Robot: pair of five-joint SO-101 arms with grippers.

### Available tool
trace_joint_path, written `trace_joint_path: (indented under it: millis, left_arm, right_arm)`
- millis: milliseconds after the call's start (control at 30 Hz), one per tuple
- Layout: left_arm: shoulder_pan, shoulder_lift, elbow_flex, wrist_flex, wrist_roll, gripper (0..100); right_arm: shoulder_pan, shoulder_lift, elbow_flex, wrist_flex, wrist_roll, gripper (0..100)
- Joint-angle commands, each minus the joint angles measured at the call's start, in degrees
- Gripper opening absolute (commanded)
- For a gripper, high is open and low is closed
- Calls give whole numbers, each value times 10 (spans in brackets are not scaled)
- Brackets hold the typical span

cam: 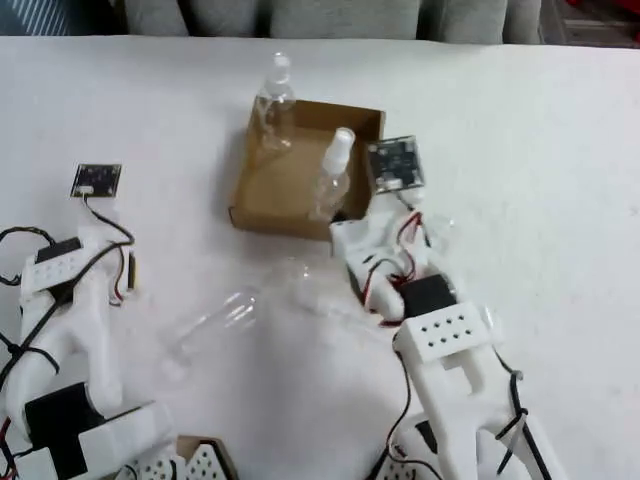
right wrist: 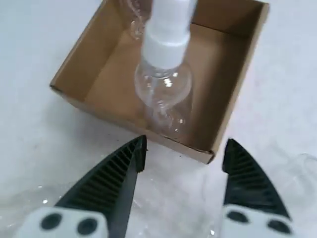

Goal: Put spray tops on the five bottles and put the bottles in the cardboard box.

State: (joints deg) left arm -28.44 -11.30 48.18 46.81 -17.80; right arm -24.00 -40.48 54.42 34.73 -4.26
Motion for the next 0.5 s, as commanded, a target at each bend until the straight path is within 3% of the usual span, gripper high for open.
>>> trace_joint_path:
  millis: [0,467]
  left_arm:
    - [4,-20,-2,-14,-6,57]
    - [4,-20,-1,-13,-7,55]
  right_arm:
    - [-33,-10,-6,2,9,244]
    - [-51,-9,108,-237,9,248]
